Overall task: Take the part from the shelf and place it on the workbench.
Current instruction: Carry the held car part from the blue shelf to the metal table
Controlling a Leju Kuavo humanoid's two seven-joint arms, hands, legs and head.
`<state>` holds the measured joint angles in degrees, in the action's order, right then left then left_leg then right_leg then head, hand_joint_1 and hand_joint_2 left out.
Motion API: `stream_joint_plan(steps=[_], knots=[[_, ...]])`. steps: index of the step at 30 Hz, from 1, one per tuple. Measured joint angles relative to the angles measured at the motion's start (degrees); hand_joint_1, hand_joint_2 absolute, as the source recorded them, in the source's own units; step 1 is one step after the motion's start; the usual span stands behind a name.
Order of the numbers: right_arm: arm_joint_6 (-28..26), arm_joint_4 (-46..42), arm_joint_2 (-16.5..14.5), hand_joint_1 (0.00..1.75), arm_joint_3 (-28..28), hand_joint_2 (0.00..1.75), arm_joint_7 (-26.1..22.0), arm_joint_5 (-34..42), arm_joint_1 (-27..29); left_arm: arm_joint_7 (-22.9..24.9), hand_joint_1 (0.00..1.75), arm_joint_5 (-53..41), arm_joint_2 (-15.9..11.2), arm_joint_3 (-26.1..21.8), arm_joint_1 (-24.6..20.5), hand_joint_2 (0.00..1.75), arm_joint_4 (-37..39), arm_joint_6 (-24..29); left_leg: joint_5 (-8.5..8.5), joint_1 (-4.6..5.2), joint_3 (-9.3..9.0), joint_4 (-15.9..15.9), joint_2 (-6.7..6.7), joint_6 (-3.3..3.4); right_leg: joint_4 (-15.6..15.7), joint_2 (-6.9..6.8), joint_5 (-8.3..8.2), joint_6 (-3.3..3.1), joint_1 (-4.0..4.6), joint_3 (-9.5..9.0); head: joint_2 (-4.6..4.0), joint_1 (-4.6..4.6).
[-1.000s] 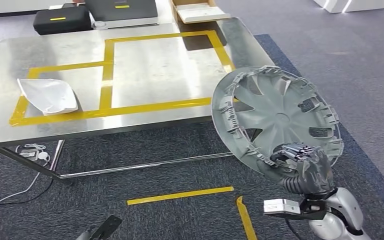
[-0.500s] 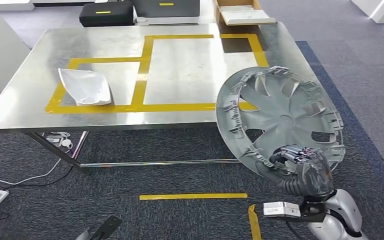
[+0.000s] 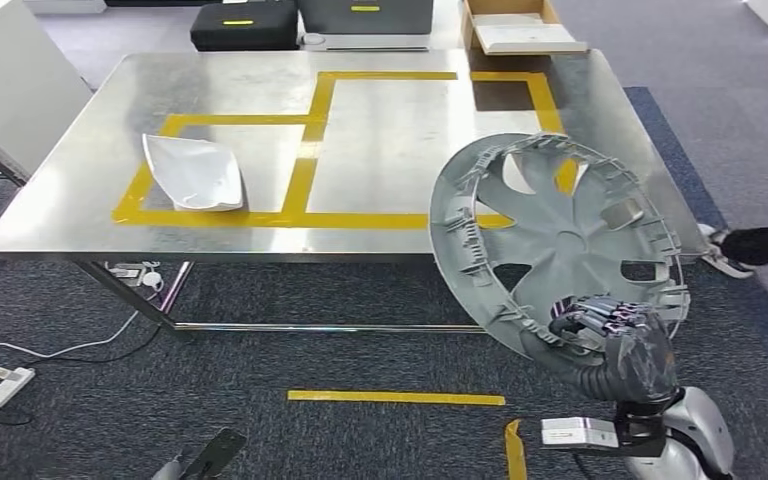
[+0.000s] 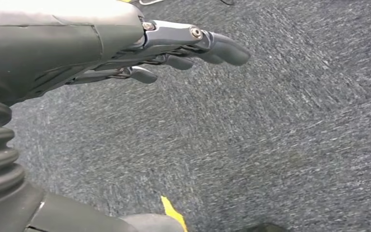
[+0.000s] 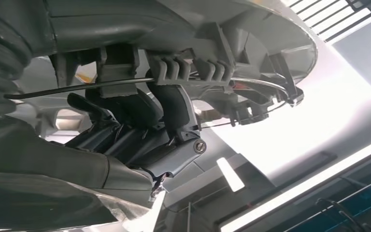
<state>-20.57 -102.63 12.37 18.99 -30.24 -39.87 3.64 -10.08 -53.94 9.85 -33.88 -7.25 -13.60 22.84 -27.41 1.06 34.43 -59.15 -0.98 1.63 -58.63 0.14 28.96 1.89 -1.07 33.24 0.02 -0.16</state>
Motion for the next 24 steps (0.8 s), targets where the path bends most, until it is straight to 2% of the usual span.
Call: stream_joint_plan(steps=[2, 3, 5, 6, 7, 8, 10, 11, 12, 15, 17, 18, 19, 21, 22, 23, 24], knots=[[0.0, -0.1, 0.0, 1.75, 0.0, 1.75, 0.0, 0.0, 0.0, 0.0, 0.0, 0.0, -0.1, 0.0, 0.0, 1.75, 0.0, 0.0, -1.4, -0.14, 0.79, -2.2, 0.15, -0.67, 0.2, -0.1, 0.13, -0.6, -0.29, -0.51, 0.0, -0.21], [0.0, -0.1, 0.0, 1.75, 0.0, 1.75, 0.0, 0.0, 0.0, 0.0, 0.0, 0.0, -0.1, 0.0, 0.0, 1.75, 0.0, 0.0, -2.76, -0.32, 2.0, -4.9, 0.24, -1.09, 0.2, -0.19, 0.26, -0.86, -0.39, -0.8, 0.0, -0.31], [0.0, -0.1, 0.0, 1.75, -0.1, 1.75, 0.0, 0.0, 0.1, 0.0, 0.0, 0.0, -0.1, 0.0, 0.0, 1.75, 0.0, 0.0, -5.67, -0.79, 5.69, -12.3, 0.37, -1.71, 0.2, -0.29, 0.59, -1.18, -0.4, -1.19, 0.0, -0.46], [0.0, -0.1, 0.0, 1.75, -0.1, 1.75, 0.0, 0.0, 0.1, 0.0, 0.0, 0.0, -0.1, 0.0, 0.1, 1.75, 0.0, 0.0, -6.34, -0.97, 7.25, -15.2, 0.41, -1.87, 0.2, -0.3, 0.74, -1.21, -0.4, -1.37, 0.0, -0.47], [0.0, -0.1, 0.0, 1.75, -0.1, 1.75, 0.0, 0.0, 0.1, 0.0, 0.0, 0.0, -0.1, 0.0, 0.1, 1.75, 0.0, 0.0, -5.95, -1.11, 8.03, -16.2, 0.44, -1.94, 0.2, -0.28, 0.93, -1.19, -0.4, -1.6, 0.0, -0.47], [0.0, -0.1, 0.0, 1.75, -0.1, 1.75, 0.0, 0.0, 0.2, 0.0, 0.0, 0.0, -0.1, 0.0, 0.2, 1.75, 0.0, 0.0, -4.68, -1.21, 7.94, -15.4, 0.47, -1.94, 0.2, -0.26, 1.14, -1.15, -0.41, -1.86, 0.0, -0.47], [0.0, -0.1, 0.0, 1.75, -0.1, 1.75, 0.0, 0.0, 0.3, 0.0, 0.0, 0.0, -0.1, 0.0, 0.2, 1.75, 0.0, 0.0, -0.25, -1.27, 5.24, -8.6, 0.53, -1.7, 0.2, -0.24, 1.73, -0.8, -0.46, -2.58, 0.0, -0.46], [0.0, -0.2, 0.0, 1.75, -0.1, 1.75, 0.0, 0.0, 0.3, 0.0, 0.0, 0.0, -0.1, 0.0, 0.1, 1.75, 0.0, 0.0, 1.18, -1.15, 3.82, -5.3, 0.54, -1.52, 0.2, -0.23, 2.02, -0.5, -0.41, -2.82, 0.0, -0.46], [0.0, -0.2, 0.0, 1.75, -0.1, 1.75, 0.0, 0.0, 0.2, 0.0, 0.0, 0.0, -0.2, 0.0, 0.1, 1.75, 0.0, 0.0, 1.86, -1.02, 2.63, -2.6, 0.55, -1.29, 0.2, -0.24, 2.26, -0.14, -0.36, -2.91, 0.0, -0.47], [0.0, -0.4, 0.0, 1.75, -0.1, 1.75, 0.0, 0.0, 0.2, 0.0, 0.0, 0.0, -0.2, 0.0, 0.1, 1.75, 0.0, 0.0, 0.96, -0.76, 1.77, -0.7, 0.49, -0.55, 0.6, -0.33, 2.54, 0.84, -0.31, -2.88, 0.0, -0.44], [0.0, -0.5, 0.0, 1.75, -0.1, 1.75, 0.0, 0.0, 0.3, -0.1, 0.0, -0.1, -0.2, 0.0, 0.2, 1.75, 0.0, 0.0, 0.92, -0.89, 1.05, 0.1, 0.43, 0.09, -0.4, -0.34, 3.47, 1.27, -0.37, -2.48, 0.0, -0.32], [0.0, -0.5, 0.0, 1.75, -0.1, 1.75, 0.0, 0.0, 0.4, -0.1, 0.0, -0.1, -0.2, 0.0, 0.1, 1.75, 0.0, 0.0, 0.88, -0.95, 0.66, 0.4, 0.42, 0.42, -2.5, -0.3, 4.56, 1.37, -0.36, -1.37, 0.0, -0.2], [0.0, -0.6, 0.0, 1.75, -0.1, 1.75, 0.0, 0.1, 0.4, -0.1, 0.0, -0.1, -0.2, 0.0, 0.0, 1.75, 0.0, -0.1, 0.75, -0.86, 0.48, 0.5, 0.41, 0.71, -5.8, -0.25, 5.96, 1.35, -0.32, 0.53, 0.0, -0.08], [-0.1, -0.6, 0.0, 1.75, -0.1, 1.75, 0.0, 0.0, 0.6, -0.1, 0.0, -0.2, -0.1, 0.0, 0.0, 1.75, 0.0, -0.2, 0.4, -0.6, 0.29, 0.5, 0.39, 1.16, -13.2, -0.21, 8.24, 1.35, -0.2, 5.14, 0.0, 0.0], [-0.1, -0.6, 0.0, 1.75, -0.1, 1.75, -0.1, 0.0, 0.7, -0.1, 0.0, -0.2, -0.1, 0.0, 0.1, 1.75, 0.0, -0.2, 0.19, -0.48, 0.07, 0.5, 0.39, 1.28, -15.1, -0.21, 8.13, 1.34, -0.16, 6.72, 0.0, -0.01], [-0.1, -0.6, 0.0, 1.75, -0.1, 1.75, -0.1, 0.0, 0.8, -0.1, 0.0, -0.3, -0.1, 0.0, 0.1, 1.75, 0.0, -0.2, -0.07, -0.39, -0.26, 0.5, 0.35, 1.33, -14.8, -0.22, 6.81, 1.31, -0.12, 7.19, 0.0, -0.02], [-0.1, -0.6, 0.0, 1.75, -0.1, 1.75, -0.1, 0.0, 0.9, -0.1, 0.0, -0.3, -0.1, 0.0, 0.1, 1.75, 0.0, -0.3, -0.36, -0.35, -0.69, 0.5, 0.29, 1.31, -12.7, -0.22, 4.67, 1.22, -0.09, 6.63, 0.0, -0.01]])
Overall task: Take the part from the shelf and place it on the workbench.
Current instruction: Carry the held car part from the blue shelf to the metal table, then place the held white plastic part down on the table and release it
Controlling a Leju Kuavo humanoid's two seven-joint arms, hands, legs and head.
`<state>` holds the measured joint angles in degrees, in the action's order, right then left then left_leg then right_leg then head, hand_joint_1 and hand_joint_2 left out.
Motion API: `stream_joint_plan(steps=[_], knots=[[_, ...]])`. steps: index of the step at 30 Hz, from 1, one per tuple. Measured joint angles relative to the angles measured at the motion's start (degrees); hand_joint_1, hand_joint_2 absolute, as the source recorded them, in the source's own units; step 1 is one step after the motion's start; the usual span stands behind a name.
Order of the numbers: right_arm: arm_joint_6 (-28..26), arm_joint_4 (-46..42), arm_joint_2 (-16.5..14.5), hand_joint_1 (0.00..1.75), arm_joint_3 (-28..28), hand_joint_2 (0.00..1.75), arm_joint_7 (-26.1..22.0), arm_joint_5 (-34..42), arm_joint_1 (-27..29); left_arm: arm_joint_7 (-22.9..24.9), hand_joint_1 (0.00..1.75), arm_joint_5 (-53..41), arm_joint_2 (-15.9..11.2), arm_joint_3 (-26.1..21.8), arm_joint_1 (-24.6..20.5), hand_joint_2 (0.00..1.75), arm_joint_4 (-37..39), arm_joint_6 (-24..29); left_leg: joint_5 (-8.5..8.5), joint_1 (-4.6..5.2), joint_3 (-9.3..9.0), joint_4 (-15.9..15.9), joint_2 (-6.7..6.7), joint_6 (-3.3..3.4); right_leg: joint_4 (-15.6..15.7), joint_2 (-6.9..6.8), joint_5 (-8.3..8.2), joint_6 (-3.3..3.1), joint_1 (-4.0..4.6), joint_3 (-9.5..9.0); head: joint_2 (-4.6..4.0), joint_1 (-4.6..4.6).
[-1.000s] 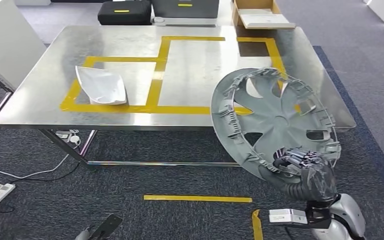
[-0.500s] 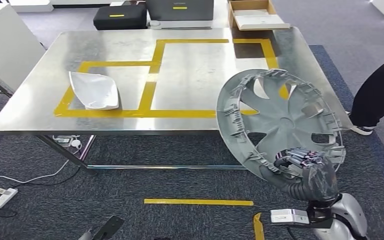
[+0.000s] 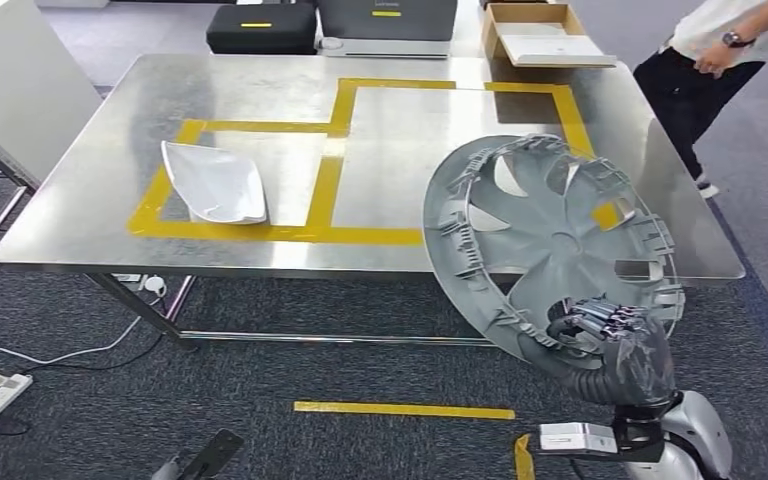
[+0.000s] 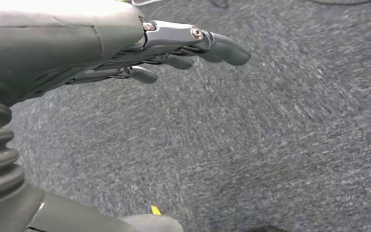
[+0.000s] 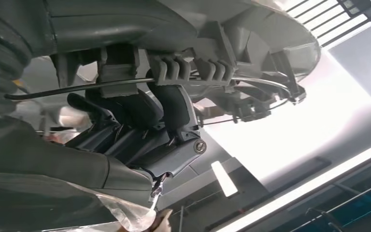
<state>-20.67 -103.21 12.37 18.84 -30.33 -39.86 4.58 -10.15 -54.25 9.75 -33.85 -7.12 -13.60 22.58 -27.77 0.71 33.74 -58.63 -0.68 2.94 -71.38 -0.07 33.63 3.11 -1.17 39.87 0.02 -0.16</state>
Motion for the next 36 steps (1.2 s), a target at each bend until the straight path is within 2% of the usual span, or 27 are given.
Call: stream_joint_plan(steps=[1, 2, 3, 4, 5, 8, 10, 12, 13, 14, 15, 17, 18, 19, 20, 23, 24, 26, 27, 28, 29, 30, 32, 33, 34, 36], knots=[[0.0, 0.0, 0.0, 1.75, 0.0, 1.75, 0.0, 0.0, 0.2, 0.0, 0.0, -0.1, 0.0, 0.0, 0.0, 1.75, 0.0, 0.0, -0.38, 0.02, -0.54, 0.0, -0.08, -0.08, 3.7, -0.01, -2.63, -0.13, 0.02, -1.39, 0.0, 0.0], [-0.1, -0.1, 0.0, 1.75, 0.0, 1.75, 0.0, 0.0, 0.4, 0.1, 0.0, -0.1, 0.0, 0.0, 0.0, 1.75, 0.0, 0.0, -0.74, 0.11, -0.96, 0.0, -0.16, -0.25, 7.2, -0.01, -4.45, -0.27, 0.14, -3.02, 0.0, 0.01], [-0.1, -0.2, 0.0, 1.75, 0.0, 1.75, 0.0, 0.0, 0.6, 0.1, 0.0, -0.2, 0.0, 0.1, 0.0, 1.75, 0.0, 0.0, -1.01, 0.18, -1.15, -0.1, -0.22, -0.46, 10.1, -0.01, -5.29, -0.5, 0.24, -4.47, 0.0, 0.01], [-0.2, -0.4, 0.0, 1.75, 0.0, 1.75, 0.0, -0.1, 0.9, 0.1, 0.0, -0.3, 0.0, 0.1, -0.1, 1.75, 0.0, 0.0, -1.19, 0.24, -1.2, -0.2, -0.25, -0.68, 11.9, 0.01, -5.49, -0.72, 0.36, -5.43, 0.0, -0.06], [-0.3, -0.6, 0.0, 1.75, -0.1, 1.75, 0.0, -0.2, 1.1, 0.1, 0.0, -0.5, 0.0, 0.1, -0.1, 1.75, 0.0, 0.1, -1.27, 0.27, -1.11, -0.3, -0.24, -0.9, 12.3, 0.07, -5.04, -0.93, 0.5, -5.84, 0.0, -0.1], [-0.5, -1.3, 0.0, 1.75, -0.2, 1.75, 0.0, -0.7, 1.9, 0.1, 0.0, -0.7, -0.2, 0.1, -0.1, 1.75, 0.0, 0.4, -2.07, 0.24, -0.98, -1.1, -0.13, -1.77, 13.0, 0.13, -4.7, -1.66, 0.16, -6.64, 0.0, -0.28], [-0.5, -1.4, 0.0, 1.75, -0.3, 1.75, 0.0, -0.8, 2.0, 0.1, 0.0, -0.7, -0.3, 0.2, -0.2, 1.75, 0.0, 0.4, -3.97, -0.06, 1.11, -5.6, -0.02, -2.62, 13.2, -0.06, -4.35, -2.2, -0.13, -7.53, 0.0, -0.57], [-0.5, -1.5, 0.0, 1.75, -0.3, 1.75, 0.1, -0.8, 2.2, 0.1, 0.0, -0.7, -0.2, 0.3, -0.1, 1.75, 0.0, 0.5, -6.21, -0.59, 5.29, -13.0, 0.09, -3.27, 13.2, -0.16, -3.82, -2.51, -0.17, -8.18, 0.0, -0.74], [-0.5, -1.5, 0.0, 1.75, -0.3, 1.75, 0.1, -0.9, 2.3, 0.1, 0.0, -0.7, -0.2, 0.3, 0.0, 1.75, 0.0, 0.5, -6.55, -0.82, 7.13, -15.7, 0.13, -3.48, 13.2, -0.13, -3.53, -2.52, -0.18, -8.53, 0.0, -0.74], [-0.5, -1.5, 0.0, 1.75, -0.3, 1.75, 0.1, -1.0, 2.5, 0.0, 0.0, -0.7, -0.2, 0.3, 0.1, 1.75, 0.0, 0.6, -5.82, -1.0, 8.26, -16.7, 0.16, -3.63, 13.2, -0.07, -3.18, -2.46, -0.22, -8.94, 0.0, -0.74], [-0.5, -1.5, 0.0, 1.75, -0.3, 1.75, 0.2, -1.0, 2.6, 0.0, 0.0, -0.7, -0.3, 0.3, 0.1, 1.75, 0.0, 0.6, -3.93, -1.12, 8.32, -15.6, 0.18, -3.69, 13.2, 0.0, -2.78, -2.31, -0.28, -9.48, 0.0, -0.76], [-0.5, -1.5, 0.0, 1.75, -0.3, 1.75, 0.2, -1.1, 2.6, -0.1, 0.0, -0.7, -0.3, 0.4, 0.1, 1.75, 0.0, 0.7, 1.07, -1.17, 6.05, -9.0, 0.23, -3.6, 13.3, 0.09, -1.86, -1.79, -0.37, -10.52, 0.0, -0.74], [-0.5, -1.5, 0.0, 1.75, -0.3, 1.75, 0.2, -1.1, 2.6, -0.1, 0.0, -0.7, -0.3, 0.4, 0.0, 1.75, 0.0, 0.7, 2.42, -1.06, 4.67, -5.7, 0.25, -3.44, 13.2, 0.13, -1.43, -1.45, -0.34, -10.9, 0.0, -0.75], [-0.5, -1.5, 0.0, 1.75, -0.3, 1.75, 0.2, -1.1, 2.5, -0.2, 0.0, -0.6, -0.3, 0.4, -0.1, 1.75, 0.0, 0.8, 2.64, -0.94, 3.75, -3.5, 0.26, -3.19, 13.2, 0.13, -1.14, -1.14, -0.29, -10.99, 0.0, -0.77], [-0.4, -1.4, 0.0, 1.75, -0.3, 1.75, 0.2, -1.0, 2.3, -0.3, 0.0, -0.5, -0.3, 0.4, -0.1, 1.75, 0.0, 0.8, 2.01, -0.78, 3.38, -2.7, 0.25, -2.94, 13.3, 0.1, -0.99, -0.87, -0.23, -10.91, 0.0, -0.75], [-0.4, -1.4, 0.0, 1.75, -0.2, 1.75, 0.1, -0.9, 1.7, -0.7, 0.0, -0.1, -0.3, 0.3, -0.1, 1.75, 0.0, 1.0, 1.28, -0.79, 2.71, -1.3, 0.15, -1.86, 13.5, -0.01, -0.47, -0.05, -0.36, -10.81, 0.01, -0.69], [-0.3, -1.4, -0.1, 1.75, -0.2, 1.75, 0.1, -0.9, 1.4, -0.7, 0.0, -0.1, -0.4, 0.3, -0.1, 1.75, 0.0, 1.0, 1.2, -0.86, 2.26, -0.9, 0.12, -1.48, 12.4, -0.01, 0.18, 0.1, -0.38, -10.21, 0.01, -0.62], [-0.3, -1.3, -0.1, 1.75, -0.2, 1.75, 0.1, -0.8, 1.2, -0.9, 0.0, 0.0, -0.4, 0.3, -0.3, 1.75, 0.0, 1.1, 0.84, -0.8, 1.52, -0.5, 0.08, -0.82, 6.1, 0.03, 2.49, 0.08, -0.27, -6.64, 0.0, -0.33], [-0.3, -1.2, -0.1, 1.75, -0.2, 1.75, 0.1, -0.9, 1.1, -0.9, 0.0, 0.0, -0.3, 0.3, -0.3, 1.75, 0.0, 1.1, 0.56, -0.7, 1.3, -0.5, 0.06, -0.58, 1.9, 0.05, 3.62, 0.04, -0.17, -3.91, 0.0, -0.28], [-0.3, -1.2, -0.1, 1.75, -0.2, 1.75, 0.0, -0.9, 1.1, -0.9, 0.0, 0.0, -0.3, 0.3, -0.3, 1.75, 0.0, 1.1, 0.23, -0.58, 1.01, -0.5, 0.05, -0.41, -1.3, 0.06, 4.02, 0.03, -0.1, -1.45, 0.0, -0.22], [-0.3, -1.1, -0.1, 1.75, -0.2, 1.75, 0.0, -0.9, 1.1, -0.9, 0.0, 0.0, -0.3, 0.3, -0.2, 1.75, 0.0, 1.1, -0.15, -0.49, 0.59, -0.5, 0.02, -0.34, -2.7, 0.06, 3.33, 0.02, -0.05, 0.17, 0.0, -0.21], [-0.3, -1.0, -0.1, 1.75, -0.2, 1.75, 0.0, -0.9, 1.1, -0.9, 0.0, 0.0, -0.3, 0.3, -0.2, 1.75, 0.0, 1.1, -0.58, -0.43, 0.0, -0.5, -0.04, -0.33, -1.8, 0.05, 1.38, -0.03, -0.02, 0.61, 0.0, -0.2], [-0.3, -0.9, -0.1, 1.75, -0.2, 1.75, 0.0, -0.9, 1.1, -0.9, 0.0, 0.0, -0.3, 0.3, -0.1, 1.75, 0.0, 1.1, -1.58, -0.39, -1.35, -0.5, -0.19, -0.51, 4.4, 0.05, -3.83, -0.24, 0.03, -1.18, 0.0, -0.17], [-0.2, -0.8, -0.1, 1.75, -0.2, 1.75, 0.0, -0.9, 1.0, -1.0, 0.0, 0.0, -0.2, 0.3, -0.2, 1.75, 0.0, 1.1, -2.06, -0.3, -1.82, -0.6, -0.27, -0.75, 7.5, 0.05, -5.53, -0.38, 0.12, -2.54, 0.0, -0.13], [-0.2, -0.8, -0.1, 1.75, -0.2, 1.75, 0.0, -0.9, 0.9, -1.0, 0.0, 0.0, -0.2, 0.3, -0.2, 1.75, 0.0, 1.1, -2.39, -0.24, -1.99, -0.7, -0.29, -0.99, 9.7, 0.06, -6.02, -0.61, 0.22, -3.67, 0.0, -0.09], [-0.1, -0.7, -0.1, 1.75, -0.2, 1.75, -0.1, -0.8, 0.6, -0.9, 0.0, 0.0, -0.2, 0.3, -0.3, 1.75, 0.0, 0.8, -2.6, -0.12, -1.92, -0.9, -0.24, -1.43, 11.4, 0.2, -5.4, -1.03, 0.43, -4.67, 0.0, -0.08]])
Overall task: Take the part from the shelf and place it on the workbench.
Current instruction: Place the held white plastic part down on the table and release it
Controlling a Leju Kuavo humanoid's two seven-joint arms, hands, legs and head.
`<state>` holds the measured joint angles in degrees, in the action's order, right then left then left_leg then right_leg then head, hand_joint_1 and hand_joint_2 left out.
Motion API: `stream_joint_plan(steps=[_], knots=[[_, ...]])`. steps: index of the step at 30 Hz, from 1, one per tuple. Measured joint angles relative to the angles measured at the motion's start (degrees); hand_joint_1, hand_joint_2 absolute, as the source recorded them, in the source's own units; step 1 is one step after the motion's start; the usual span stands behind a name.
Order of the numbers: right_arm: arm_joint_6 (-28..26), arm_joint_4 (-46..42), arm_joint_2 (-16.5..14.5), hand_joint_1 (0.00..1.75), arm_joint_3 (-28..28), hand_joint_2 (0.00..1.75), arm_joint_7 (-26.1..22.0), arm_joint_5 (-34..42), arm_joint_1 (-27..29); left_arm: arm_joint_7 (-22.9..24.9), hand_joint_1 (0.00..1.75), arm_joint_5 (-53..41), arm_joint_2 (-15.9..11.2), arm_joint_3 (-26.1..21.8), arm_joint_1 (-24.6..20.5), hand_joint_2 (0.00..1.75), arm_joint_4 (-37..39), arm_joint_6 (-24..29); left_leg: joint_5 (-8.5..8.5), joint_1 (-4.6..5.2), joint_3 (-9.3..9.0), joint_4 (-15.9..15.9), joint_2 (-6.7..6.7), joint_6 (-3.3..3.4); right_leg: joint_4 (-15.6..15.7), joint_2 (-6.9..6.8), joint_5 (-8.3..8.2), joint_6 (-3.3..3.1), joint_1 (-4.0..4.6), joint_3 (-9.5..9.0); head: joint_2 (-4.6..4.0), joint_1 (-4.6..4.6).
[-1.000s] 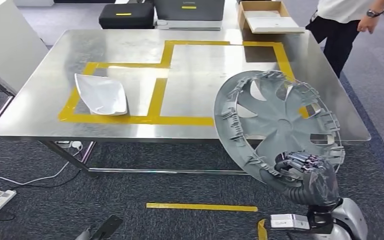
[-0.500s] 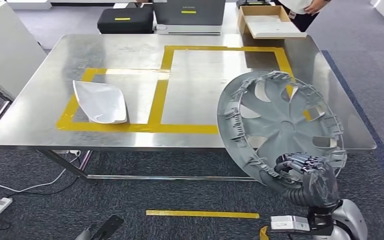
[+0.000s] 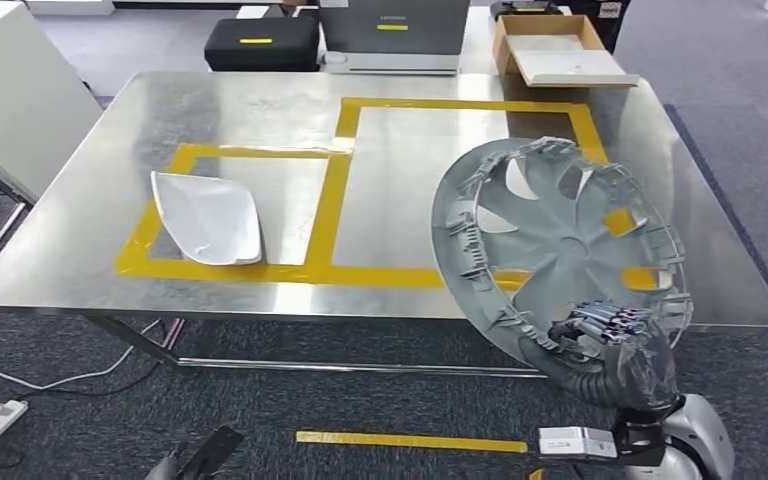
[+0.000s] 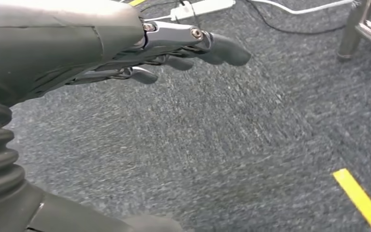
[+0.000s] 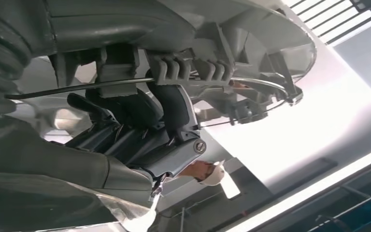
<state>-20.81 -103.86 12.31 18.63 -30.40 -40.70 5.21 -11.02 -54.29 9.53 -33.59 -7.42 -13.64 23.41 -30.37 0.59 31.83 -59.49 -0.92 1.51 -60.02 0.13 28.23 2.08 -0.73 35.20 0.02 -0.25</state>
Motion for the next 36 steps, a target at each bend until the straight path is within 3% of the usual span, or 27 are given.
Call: stream_joint_plan(steps=[2, 4, 7, 8, 9, 10, 12, 13, 18, 20, 22, 23, 24, 25, 27, 28, 29, 33, 34, 36], knots=[[0.0, 0.0, 0.0, 1.75, 0.0, 1.75, -0.1, 0.1, -0.1, 0.4, 0.0, -0.2, 0.0, 0.0, 0.0, 1.75, 0.0, -0.3, -0.31, -0.05, 0.06, -0.3, 0.13, -0.47, 0.5, 0.11, 0.31, -0.39, -0.17, -0.36, 0.0, -0.07], [0.2, 0.0, 0.0, 1.75, 0.0, 1.75, -0.2, 0.4, -0.2, 0.8, 0.0, -0.6, 0.0, 0.1, -0.1, 1.75, 0.0, -0.4, -1.82, -0.18, 1.51, -3.4, 0.27, -1.18, 0.9, -0.07, 0.59, -0.93, -0.45, -1.1, 0.0, -0.15], [0.7, 0.2, 0.0, 1.75, 0.0, 1.75, -0.6, 0.6, -0.6, 0.9, 0.0, -1.0, 0.0, 0.3, -0.2, 1.75, 0.0, -0.6, -4.97, -0.59, 7.57, -13.8, 0.4, -1.85, 1.0, -0.27, 1.25, -1.51, -0.48, -1.99, 0.0, -0.22], [0.9, 0.2, 0.0, 1.75, 0.1, 1.75, -0.7, 0.6, -0.9, 1.0, 0.0, -1.2, 0.0, 0.3, -0.2, 1.75, 0.0, -0.6, -4.75, -0.67, 9.07, -15.7, 0.41, -1.9, 1.0, -0.24, 1.49, -1.54, -0.48, -2.31, 0.0, -0.22], [1.1, 0.3, 0.0, 1.75, 0.1, 1.75, -0.7, 0.3, -1.3, 1.0, 0.0, -1.5, 0.1, 0.4, -0.2, 1.75, 0.0, -0.7, -3.4, -0.7, 9.63, -15.5, 0.41, -1.85, 1.0, -0.19, 1.77, -1.52, -0.48, -2.72, 0.0, -0.22], [1.3, 0.4, 0.0, 1.75, 0.3, 1.75, -0.7, 0.0, -1.9, 1.1, 0.0, -1.8, 0.1, 0.6, -0.2, 1.75, 0.0, -0.7, -1.02, -0.72, 9.17, -13.3, 0.42, -1.71, 1.0, -0.12, 2.08, -1.47, -0.49, -3.2, 0.0, -0.22], [2.1, 0.7, 0.0, 1.75, 0.9, 1.75, -0.2, -1.0, -3.8, 1.6, 0.0, -2.9, 0.1, 1.0, -0.4, 1.75, 0.0, -0.7, 3.64, -0.57, 6.82, -6.3, 0.48, -1.29, 1.0, 0.04, 2.69, -1.15, -0.42, -4.0, 0.0, -0.21], [2.5, 1.0, 0.0, 1.75, 1.4, 1.75, 0.3, -1.5, -5.1, 1.9, 0.0, -3.5, 0.1, 1.3, -0.5, 1.75, 0.0, -0.6, 4.74, -0.43, 5.8, -3.6, 0.51, -1.06, 1.0, 0.18, 2.88, -0.88, -0.36, -4.14, 0.0, -0.23], [3.7, 2.5, 0.0, 1.75, 3.8, 1.75, 2.5, -3.2, -11.4, 2.9, 0.0, -5.5, 0.2, 3.0, -0.8, 1.75, 0.0, 0.2, 4.21, -0.39, 4.47, -0.1, 0.4, 0.08, 0.9, 0.1, 3.44, 0.66, -0.41, -3.43, 0.0, -0.22], [3.8, 2.8, 0.0, 1.75, 4.4, 1.75, 2.6, -3.2, -12.6, 3.0, 0.0, -5.6, 0.2, 3.4, -1.0, 1.75, 0.0, 0.3, 4.35, -0.57, 3.97, 0.5, 0.37, 0.65, -3.3, 0.0, 5.69, 0.93, -0.42, -1.24, 0.0, -0.15], [3.9, 3.2, 0.0, 1.75, 4.9, 1.75, 2.6, -3.3, -13.3, 3.0, 0.0, -5.7, 0.3, 3.7, -1.0, 1.75, 0.0, 0.4, 4.23, -0.48, 3.89, 0.6, 0.34, 0.99, -10.8, -0.02, 8.45, 1.16, -0.39, 2.87, 0.0, -0.15], [4.0, 3.4, 0.0, 1.75, 5.1, 1.75, 2.6, -3.4, -13.5, 3.0, 0.0, -5.8, 0.3, 3.9, -1.0, 1.75, 0.0, 0.4, 4.15, -0.44, 3.85, 0.6, 0.32, 1.07, -13.5, -0.03, 8.89, 1.28, -0.4, 4.6, 0.0, -0.17], [4.2, 3.7, 0.0, 1.75, 5.4, 1.75, 2.8, -3.7, -13.9, 2.9, 0.0, -5.9, 0.3, 4.0, -0.9, 1.75, 0.0, 0.5, 4.07, -0.43, 3.77, 0.6, 0.28, 1.07, -14.1, -0.04, 8.17, 1.37, -0.41, 5.43, 0.0, -0.17], [4.6, 4.1, 0.0, 1.75, 5.9, 1.75, 3.2, -4.3, -14.8, 2.8, 0.0, -6.1, 0.3, 4.2, -0.9, 1.75, 0.0, 0.8, 3.98, -0.43, 3.67, 0.5, 0.24, 1.01, -12.5, -0.05, 6.37, 1.43, -0.44, 5.16, 0.0, -0.16], [5.9, 5.6, 0.0, 1.75, 7.3, 1.75, 4.6, -6.1, -17.8, 2.2, 0.0, -6.8, 0.4, 4.7, -1.0, 1.75, 0.0, 1.6, 3.7, -0.4, 3.55, 0.3, 0.21, 0.62, -5.3, -0.04, 1.91, 1.38, -0.5, 2.38, 0.0, -0.15], [6.7, 6.8, 0.0, 1.75, 8.4, 1.75, 5.4, -7.3, -19.9, 1.6, 0.0, -7.1, 0.5, 5.0, -1.2, 1.75, 0.0, 2.1, 3.58, -0.29, 3.68, 0.0, 0.25, 0.38, -2.1, 0.03, 0.67, 1.2, -0.47, 0.96, 0.0, -0.17], [7.5, 8.0, -0.1, 1.75, 9.7, 1.75, 6.3, -8.4, -22.0, 0.8, 0.0, -7.4, 0.6, 5.4, -1.3, 1.75, 0.0, 2.7, 3.58, -0.19, 3.88, -0.1, 0.3, 0.08, -0.1, 0.1, 0.12, 0.96, -0.42, 0.09, 0.0, -0.2], [9.4, 15.0, -1.2, 1.75, 15.9, 1.75, 10.3, -15.0, -30.7, 0.2, 0.0, -7.6, 1.0, 6.3, -1.7, 1.75, 0.0, 2.4, 3.56, -0.21, 4.42, -0.5, 0.43, -1.11, 0.8, 0.31, -0.14, -0.32, -0.38, -0.32, 0.0, -0.25], [9.5, 17.4, -1.8, 1.75, 17.8, 1.75, 11.7, -17.3, -33.1, 0.7, 0.0, -7.5, 1.1, 6.4, -1.9, 1.75, 0.0, 1.5, 2.78, -0.28, 4.98, -1.8, 0.46, -1.47, 1.0, 0.33, -0.26, -0.71, -0.48, -0.43, 0.0, -0.33], [9.6, 22.3, -3.2, 1.75, 21.6, 1.75, 14.2, -21.5, -37.3, 1.6, 0.0, -7.4, 1.1, 6.6, -2.2, 1.75, 0.0, -0.2, 0.03, -0.47, 7.71, -7.6, 0.48, -2.13, 1.1, 0.24, -0.32, -1.21, -0.53, -0.58, 0.0, -0.47]])
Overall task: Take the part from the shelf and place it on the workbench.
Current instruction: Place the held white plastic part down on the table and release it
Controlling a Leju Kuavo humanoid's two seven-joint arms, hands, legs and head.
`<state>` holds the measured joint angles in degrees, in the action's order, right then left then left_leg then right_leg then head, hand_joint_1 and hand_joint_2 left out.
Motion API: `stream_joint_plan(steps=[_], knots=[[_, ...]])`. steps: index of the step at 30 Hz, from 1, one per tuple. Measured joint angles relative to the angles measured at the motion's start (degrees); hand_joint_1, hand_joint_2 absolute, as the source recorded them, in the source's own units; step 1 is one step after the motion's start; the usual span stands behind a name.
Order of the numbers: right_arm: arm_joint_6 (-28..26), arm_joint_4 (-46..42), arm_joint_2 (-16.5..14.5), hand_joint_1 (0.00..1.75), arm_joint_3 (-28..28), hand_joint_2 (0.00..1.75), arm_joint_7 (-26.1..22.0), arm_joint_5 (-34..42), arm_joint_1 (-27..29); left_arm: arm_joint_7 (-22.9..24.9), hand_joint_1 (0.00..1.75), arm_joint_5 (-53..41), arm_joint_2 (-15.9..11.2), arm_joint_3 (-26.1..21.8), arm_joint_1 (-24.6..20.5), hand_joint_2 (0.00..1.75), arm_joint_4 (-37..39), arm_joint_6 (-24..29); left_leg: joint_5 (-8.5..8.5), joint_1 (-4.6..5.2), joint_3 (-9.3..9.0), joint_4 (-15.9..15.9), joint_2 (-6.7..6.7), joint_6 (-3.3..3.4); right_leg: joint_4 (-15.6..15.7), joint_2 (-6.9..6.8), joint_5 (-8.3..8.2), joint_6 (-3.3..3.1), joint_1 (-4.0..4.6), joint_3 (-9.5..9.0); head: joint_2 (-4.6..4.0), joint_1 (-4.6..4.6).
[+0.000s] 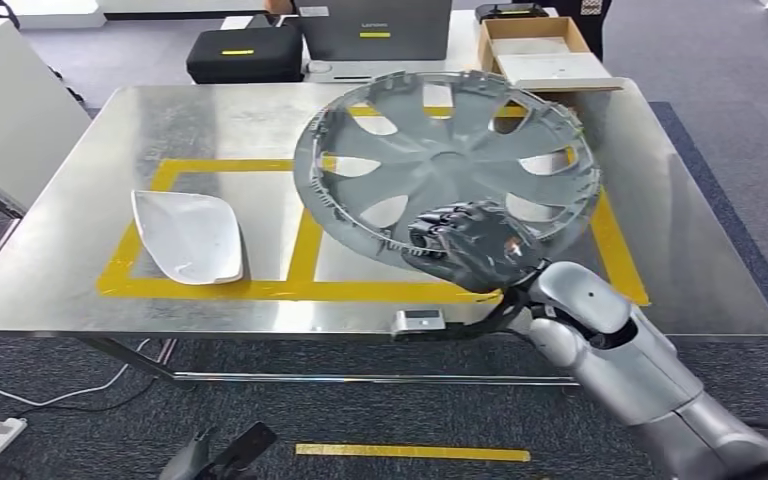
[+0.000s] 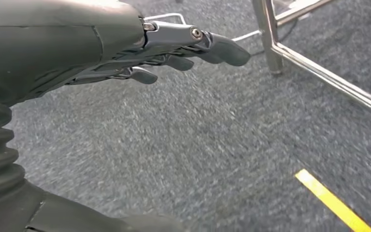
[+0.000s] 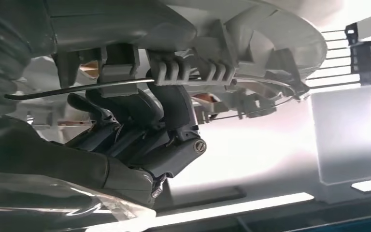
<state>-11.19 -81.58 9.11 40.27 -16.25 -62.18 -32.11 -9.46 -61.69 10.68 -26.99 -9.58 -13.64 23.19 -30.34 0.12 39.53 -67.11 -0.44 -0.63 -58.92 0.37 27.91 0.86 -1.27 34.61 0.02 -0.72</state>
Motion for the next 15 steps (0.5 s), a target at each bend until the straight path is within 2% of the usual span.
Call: stream_joint_plan(steps=[2, 3, 4, 6, 7, 8, 9, 12, 13, 15], knots=[[-0.1, 5.2, -1.2, 1.75, 3.5, 1.75, 1.9, -2.3, -3.1, 0.4, 0.0, 0.1, 0.0, 0.3, -0.1, 1.75, 0.0, -1.6, -2.19, -0.14, 3.43, -6.7, 0.01, -0.34, 0.0, -0.14, 0.05, -0.19, 0.09, -0.06, 0.0, -0.06], [-0.1, 7.9, -1.7, 1.75, 5.0, 1.75, 2.6, -3.0, -4.3, 0.4, 0.0, 0.3, 0.0, 0.4, 0.0, 1.75, 0.0, -2.4, -1.99, -0.16, 4.22, -7.9, 0.01, -0.36, 0.0, -0.22, 0.09, -0.22, 0.12, -0.1, 0.0, -0.06], [-0.2, 10.7, -2.2, 1.75, 6.4, 1.75, 3.2, -3.4, -5.6, 0.4, 0.0, 0.5, 0.0, 0.4, 0.0, 1.75, 0.0, -3.1, -0.72, -0.17, 3.99, -7.0, 0.01, -0.28, 0.0, -0.27, 0.11, -0.23, 0.15, -0.18, 0.0, -0.08], [-0.2, 16.2, -2.9, 1.75, 8.4, 1.75, 4.0, -4.2, -7.8, 0.3, 0.0, 0.9, 0.1, 0.5, 0.0, 1.75, 0.0, -4.3, 3.42, -0.15, 1.08, -0.1, 0.0, 0.14, 0.0, -0.38, 0.24, -0.18, 0.16, -0.38, 0.0, -0.08], [-0.3, 18.9, -3.2, 1.75, 9.2, 1.75, 4.3, -4.4, -8.9, 0.2, 0.0, 1.2, 0.1, 0.5, -0.1, 1.75, 0.0, -4.8, 4.83, -0.07, -0.53, 3.6, -0.01, 0.38, -0.1, -0.43, 0.32, -0.06, 0.28, -0.37, 0.0, -0.09], [-0.3, 21.3, -3.3, 1.75, 9.9, 1.75, 4.4, -4.6, -9.8, 0.2, 0.0, 1.3, 0.1, 0.6, -0.1, 1.75, 0.0, -5.1, 5.49, 0.01, -1.66, 6.1, -0.02, 0.62, -0.1, -0.48, 0.35, 0.12, 0.38, -0.28, 0.0, -0.09], [-0.4, 23.6, -3.4, 1.75, 10.5, 1.75, 4.5, -4.7, -10.5, 0.1, 0.0, 1.5, 0.1, 0.6, -0.1, 1.75, 0.0, -5.4, 5.46, 0.09, -2.14, 7.3, -0.06, 0.82, 0.0, -0.54, 0.35, 0.33, 0.47, -0.17, 0.0, -0.06], [-0.5, 29.3, -3.6, 1.75, 11.9, 1.75, 4.6, -4.8, -11.6, 0.1, 0.0, 1.6, 0.2, 0.6, 0.1, 1.75, 0.0, -5.8, 5.43, 0.02, -2.48, 8.1, -0.14, 1.6, 0.2, -0.62, 0.57, 1.21, 0.55, 0.09, 0.0, 0.01], [-0.6, 30.6, -3.6, 1.75, 12.2, 1.75, 4.5, -4.8, -11.9, 0.1, 0.0, 1.6, 0.2, 0.7, 0.1, 1.75, 0.0, -5.8, 5.54, -0.09, -2.66, 8.4, -0.12, 1.93, -0.8, -0.58, 1.31, 1.44, 0.56, 0.61, 0.0, 0.07], [-0.6, 32.8, -3.6, 1.75, 12.8, 1.75, 4.5, -4.8, -12.3, 0.1, 0.0, 1.6, 0.3, 0.7, 0.0, 1.75, 0.0, -5.9, 5.6, -0.21, -2.91, 8.7, -0.06, 2.42, -6.2, -0.46, 4.17, 1.67, 0.57, 3.3, 0.0, 0.21]])
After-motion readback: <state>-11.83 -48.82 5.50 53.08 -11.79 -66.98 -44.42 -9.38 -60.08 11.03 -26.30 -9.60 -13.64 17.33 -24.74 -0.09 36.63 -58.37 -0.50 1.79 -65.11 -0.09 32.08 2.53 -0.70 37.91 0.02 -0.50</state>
